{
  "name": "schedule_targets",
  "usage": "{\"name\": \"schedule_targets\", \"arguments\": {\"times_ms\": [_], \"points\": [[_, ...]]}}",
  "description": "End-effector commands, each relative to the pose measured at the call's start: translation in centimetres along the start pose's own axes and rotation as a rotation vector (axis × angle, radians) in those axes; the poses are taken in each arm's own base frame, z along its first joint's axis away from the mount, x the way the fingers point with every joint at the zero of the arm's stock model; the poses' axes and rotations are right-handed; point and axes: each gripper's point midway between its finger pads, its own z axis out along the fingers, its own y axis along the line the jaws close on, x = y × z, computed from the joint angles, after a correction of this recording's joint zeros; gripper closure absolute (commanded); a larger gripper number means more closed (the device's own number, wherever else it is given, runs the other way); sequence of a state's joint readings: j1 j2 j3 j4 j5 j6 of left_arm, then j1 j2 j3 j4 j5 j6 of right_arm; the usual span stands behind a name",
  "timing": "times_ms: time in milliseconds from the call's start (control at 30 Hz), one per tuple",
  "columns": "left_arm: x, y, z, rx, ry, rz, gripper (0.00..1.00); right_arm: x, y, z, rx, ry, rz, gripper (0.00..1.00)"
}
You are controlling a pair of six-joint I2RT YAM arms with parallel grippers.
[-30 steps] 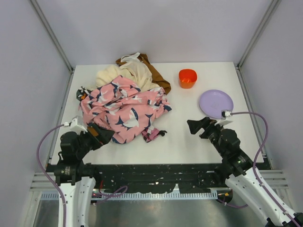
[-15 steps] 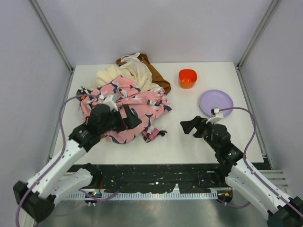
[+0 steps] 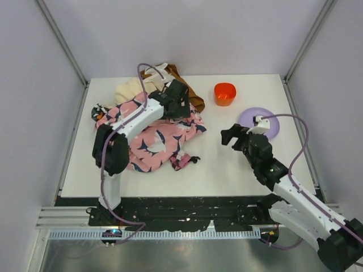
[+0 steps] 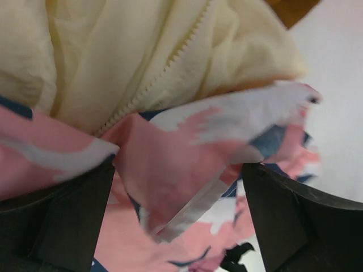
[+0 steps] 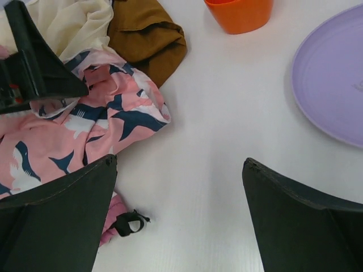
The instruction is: Pick out a specific cloth from the pile
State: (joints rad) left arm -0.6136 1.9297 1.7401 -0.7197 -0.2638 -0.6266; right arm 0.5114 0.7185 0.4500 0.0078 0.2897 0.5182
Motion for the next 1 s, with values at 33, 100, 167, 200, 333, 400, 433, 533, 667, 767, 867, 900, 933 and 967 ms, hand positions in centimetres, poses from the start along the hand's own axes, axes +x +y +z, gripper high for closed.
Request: {"name": "schedule_targets", "arguments": {"times_ms": [33,100,167,200,333,400,433,533,667,767,867,900,933,967], "points": [[1.7,9.0,2.6,-0.277,0.163,0.035,0.0,-3.9,2.4,4.5,0.028,-0.043,-0.064,0.05],[2.1,10.0,3.3,-0.262,0.166,0.001,0.0,-4.7,3.5,7.1,0.032,-0.038,-0.076,0.05],[2.5,10.4,3.6,-0.24,0.166,-0.017,0.0,-5.0,4.3,10.1,0.055,-0.007,-0.066,0.05],[2.5,10.5,3.5,-0.232,0.161,-0.02,0.0,-6.9,5.6,11.2,0.045,-0.026,-0.025,0.05],[2.6,10.2,3.5,-0.205,0.165,-0.013,0.0,-5.0,6.6,18.9,0.075,0.055,0.008,0.05],[2.5,9.9,3.5,-0.188,0.165,-0.018,0.0,-3.4,7.1,22.3,0.083,0.116,0.004,0.05],[2.5,9.8,3.6,-0.185,0.166,-0.015,0.0,-2.3,7.7,24.4,0.069,0.148,0.006,0.05],[2.2,10.0,3.5,-0.192,0.161,-0.016,0.0,1.1,5.6,28.0,0.176,0.22,-0.016,0.05],[2.2,10.3,3.7,-0.196,0.164,-0.023,0.0,3.5,3.5,30.5,0.267,0.25,-0.046,0.05],[2.3,10.7,4.0,-0.205,0.173,-0.023,0.0,5.6,4.2,32.0,0.226,0.345,-0.054,0.04],[2.3,10.9,4.1,-0.204,0.18,-0.031,0.0,9.6,5.1,33.5,0.142,0.484,-0.037,0.05],[2.3,11.1,4.2,-0.207,0.181,-0.033,0.0,9.9,7.4,33.7,0.027,0.522,-0.014,0.09],[2.2,11.3,4.2,-0.209,0.181,-0.034,0.0,10.9,7.6,34.0,-0.001,0.547,-0.005,0.22],[2.1,11.6,4.1,-0.214,0.18,-0.04,0.0,10.8,9.0,33.9,-0.073,0.565,0.0,0.32]]}}
